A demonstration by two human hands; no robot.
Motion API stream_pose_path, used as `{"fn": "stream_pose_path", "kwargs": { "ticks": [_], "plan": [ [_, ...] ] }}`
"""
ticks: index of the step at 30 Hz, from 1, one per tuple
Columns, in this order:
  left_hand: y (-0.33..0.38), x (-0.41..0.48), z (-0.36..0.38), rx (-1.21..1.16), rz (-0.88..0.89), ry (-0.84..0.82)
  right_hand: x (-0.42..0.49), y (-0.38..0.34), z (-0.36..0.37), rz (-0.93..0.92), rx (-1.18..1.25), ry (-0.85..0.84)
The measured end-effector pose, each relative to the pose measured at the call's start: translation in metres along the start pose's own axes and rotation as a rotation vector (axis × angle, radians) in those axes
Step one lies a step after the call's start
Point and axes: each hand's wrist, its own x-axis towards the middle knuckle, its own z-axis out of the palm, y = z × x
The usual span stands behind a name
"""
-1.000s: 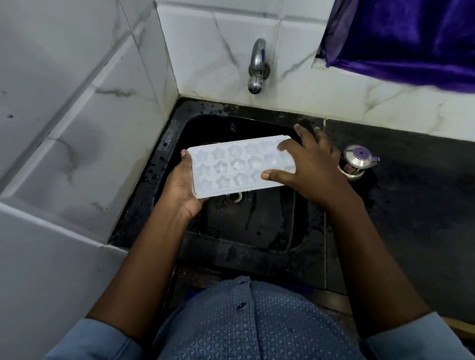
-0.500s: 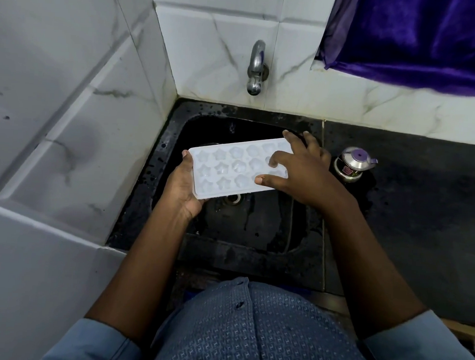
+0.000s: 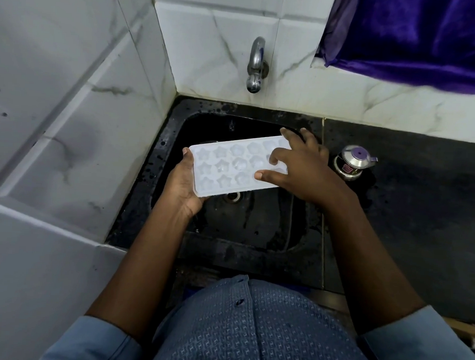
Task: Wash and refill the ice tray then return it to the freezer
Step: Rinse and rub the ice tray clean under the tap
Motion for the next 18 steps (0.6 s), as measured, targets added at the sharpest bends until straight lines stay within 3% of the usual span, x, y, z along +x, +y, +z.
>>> {"fn": "stream_pose_path", "kwargs": {
  "ticks": [18],
  "plan": [
    [0.0001, -0.0012, -0.0056, -0.027, 0.002, 0.002, 0.0011, -0.0038, 0.0061, -0.003, 0.053, 0.011]
  ]
}}
